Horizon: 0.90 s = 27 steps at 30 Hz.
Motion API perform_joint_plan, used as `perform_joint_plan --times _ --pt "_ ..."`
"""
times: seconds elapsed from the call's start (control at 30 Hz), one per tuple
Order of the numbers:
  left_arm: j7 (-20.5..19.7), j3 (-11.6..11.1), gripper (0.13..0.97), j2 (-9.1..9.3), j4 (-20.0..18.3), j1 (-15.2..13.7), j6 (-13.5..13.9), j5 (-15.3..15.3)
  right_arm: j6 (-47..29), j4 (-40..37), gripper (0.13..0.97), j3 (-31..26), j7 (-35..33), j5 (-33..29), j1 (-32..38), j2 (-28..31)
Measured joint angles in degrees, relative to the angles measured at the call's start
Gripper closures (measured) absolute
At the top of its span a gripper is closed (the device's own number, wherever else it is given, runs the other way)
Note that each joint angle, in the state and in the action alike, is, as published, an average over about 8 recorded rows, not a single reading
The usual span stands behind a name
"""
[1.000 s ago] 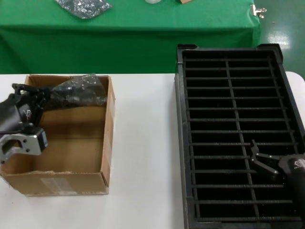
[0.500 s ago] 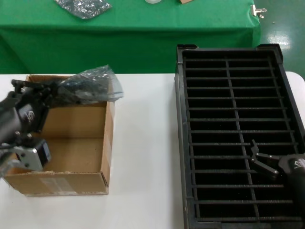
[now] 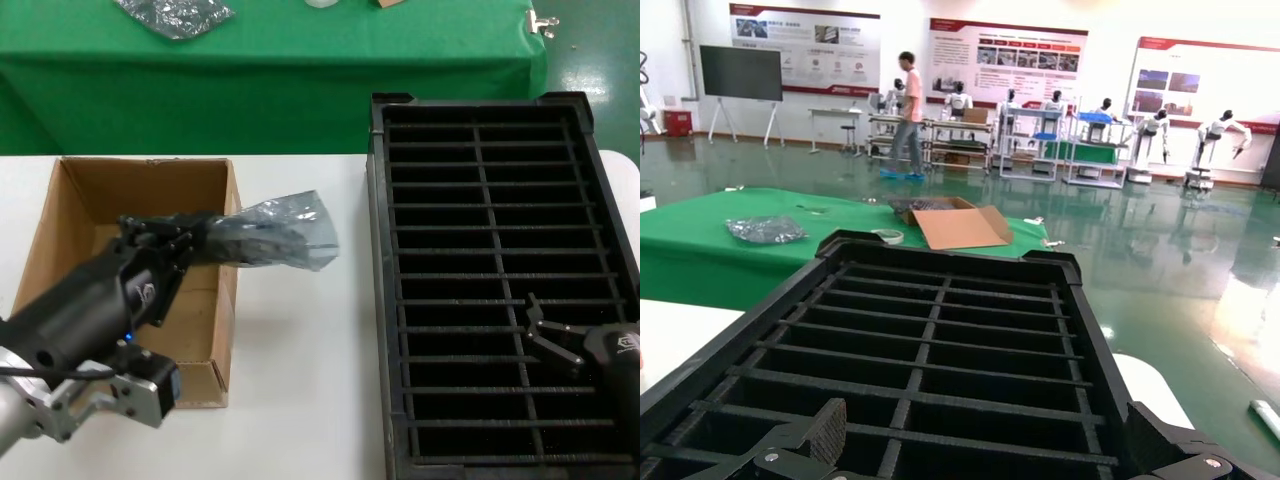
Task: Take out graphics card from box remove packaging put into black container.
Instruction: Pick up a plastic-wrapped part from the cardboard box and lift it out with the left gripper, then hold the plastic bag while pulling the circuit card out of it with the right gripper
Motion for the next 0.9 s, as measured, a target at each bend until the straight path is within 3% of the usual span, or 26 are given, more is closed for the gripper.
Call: perform_joint_plan --times 0.2,0.63,0.9 --pt "0.92 1.04 0.957 0.70 -0.56 0.47 0.06 0.44 0.00 0.00 0.129 0.00 0.00 0.00 0.00 0.00" --pt "1.00 1.12 0.958 0.76 -0.60 0.50 0.07 0.48 0.49 0.17 0.129 -0.70 0.09 0.16 0.32 -0.02" --pt "1.00 1.13 0.958 0.76 -0.60 0.50 0.07 0.48 6.03 2.00 0.129 -10.65 -1.91 4.29 5.04 0.80"
